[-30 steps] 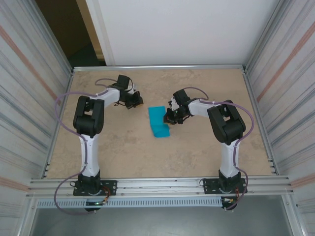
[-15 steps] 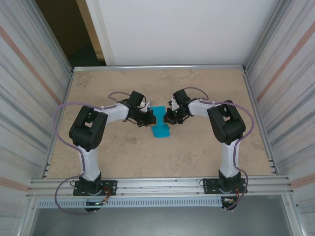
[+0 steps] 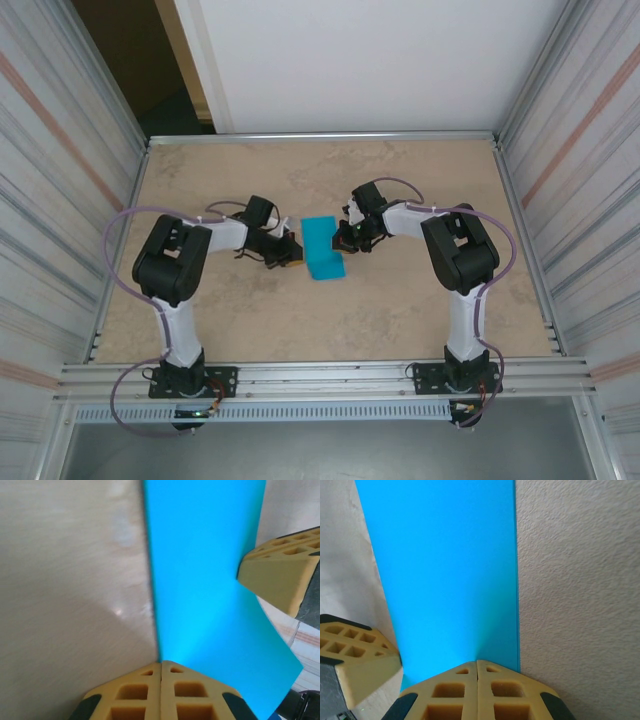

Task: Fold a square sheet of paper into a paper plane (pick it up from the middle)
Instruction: First fold the square sheet of paper in half at the center of the table.

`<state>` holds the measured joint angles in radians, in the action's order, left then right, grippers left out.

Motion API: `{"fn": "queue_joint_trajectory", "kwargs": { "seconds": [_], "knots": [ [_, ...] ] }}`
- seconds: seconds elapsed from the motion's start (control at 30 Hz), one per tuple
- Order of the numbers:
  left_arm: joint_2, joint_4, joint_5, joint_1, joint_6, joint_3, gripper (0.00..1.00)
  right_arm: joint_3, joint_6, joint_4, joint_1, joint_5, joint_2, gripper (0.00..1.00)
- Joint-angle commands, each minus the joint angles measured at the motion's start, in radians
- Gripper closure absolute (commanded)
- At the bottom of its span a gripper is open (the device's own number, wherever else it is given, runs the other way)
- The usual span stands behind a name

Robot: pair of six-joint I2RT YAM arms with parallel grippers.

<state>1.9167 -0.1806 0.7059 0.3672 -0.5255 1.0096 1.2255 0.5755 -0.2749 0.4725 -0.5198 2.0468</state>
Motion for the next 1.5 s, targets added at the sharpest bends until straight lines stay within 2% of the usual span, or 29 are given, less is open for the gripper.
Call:
{"fn": "queue_joint_trajectory", "kwargs": {
  "seconds": [0.0, 0.17, 0.3, 0.47, 0.63, 0.9, 1.1, 1.23, 1.37, 1.47],
  "knots": [
    [-0.075, -0.084, -0.068, -0.039, 0.030, -0.038, 1.00, -0.113, 0.023, -0.240, -0.001, 0.263, 0.136, 1.00],
    [-0.131, -0.039, -0.024, 0.010, -0.020, -0.002, 1.00, -0.110, 0.024, -0.241, 0.003, 0.263, 0.135, 1.00],
    [-0.067, -0.004, -0.017, 0.088, -0.059, 0.051, 1.00, -0.116, 0.029, -0.235, 0.006, 0.264, 0.137, 1.00],
    [0.011, -0.008, -0.005, 0.138, -0.073, 0.090, 1.00, -0.124, 0.030, -0.230, 0.006, 0.266, 0.136, 1.00],
    [-0.002, -0.087, -0.038, 0.136, -0.029, 0.018, 1.00, -0.140, 0.031, -0.219, 0.003, 0.268, 0.129, 1.00],
    [-0.110, -0.179, -0.087, 0.078, 0.025, -0.104, 1.00, -0.142, 0.040, -0.207, 0.003, 0.263, 0.134, 1.00],
    [-0.219, -0.107, -0.083, 0.115, -0.017, -0.067, 1.00, -0.143, 0.054, -0.196, 0.005, 0.253, 0.130, 1.00],
    [-0.162, -0.030, -0.139, 0.180, -0.074, -0.013, 1.00, -0.142, 0.063, -0.189, 0.010, 0.248, 0.133, 1.00],
    [-0.078, -0.076, -0.197, 0.228, -0.066, 0.047, 1.00, -0.146, 0.066, -0.188, 0.011, 0.250, 0.128, 1.00],
    [-0.058, -0.083, -0.201, 0.231, -0.061, 0.035, 1.00, -0.146, 0.066, -0.187, 0.011, 0.253, 0.125, 1.00]
  ]
}}
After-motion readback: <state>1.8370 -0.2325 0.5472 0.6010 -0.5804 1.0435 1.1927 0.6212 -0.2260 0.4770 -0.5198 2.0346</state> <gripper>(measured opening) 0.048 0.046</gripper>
